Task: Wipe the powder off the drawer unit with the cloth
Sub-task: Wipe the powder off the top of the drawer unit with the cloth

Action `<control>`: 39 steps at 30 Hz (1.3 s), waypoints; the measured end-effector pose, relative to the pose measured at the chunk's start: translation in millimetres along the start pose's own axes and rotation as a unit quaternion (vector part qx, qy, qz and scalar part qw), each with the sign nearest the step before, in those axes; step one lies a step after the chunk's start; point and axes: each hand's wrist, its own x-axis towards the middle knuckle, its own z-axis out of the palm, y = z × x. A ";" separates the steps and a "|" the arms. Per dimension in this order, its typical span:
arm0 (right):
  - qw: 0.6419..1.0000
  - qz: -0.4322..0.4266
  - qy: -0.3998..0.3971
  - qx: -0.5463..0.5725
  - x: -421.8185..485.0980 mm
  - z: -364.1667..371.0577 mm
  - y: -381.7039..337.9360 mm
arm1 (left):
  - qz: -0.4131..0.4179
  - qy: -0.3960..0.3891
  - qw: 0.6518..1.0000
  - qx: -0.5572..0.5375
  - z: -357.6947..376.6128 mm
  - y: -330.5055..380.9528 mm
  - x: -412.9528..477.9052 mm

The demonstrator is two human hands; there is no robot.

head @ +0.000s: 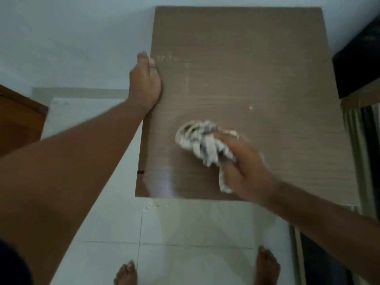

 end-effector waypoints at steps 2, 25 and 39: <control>0.995 0.066 0.071 -0.018 52.3 -13.6 12.1 | 0.002 0.025 1.000 -0.013 0.3 -1.0 0.1; 0.931 0.204 0.025 -0.301 313.9 20.6 109.6 | -0.005 0.023 0.996 -0.081 6.8 -8.8 10.8; 0.955 0.032 -0.123 -0.267 275.6 29.4 84.2 | 0.012 0.051 0.998 -0.042 7.2 -9.4 12.7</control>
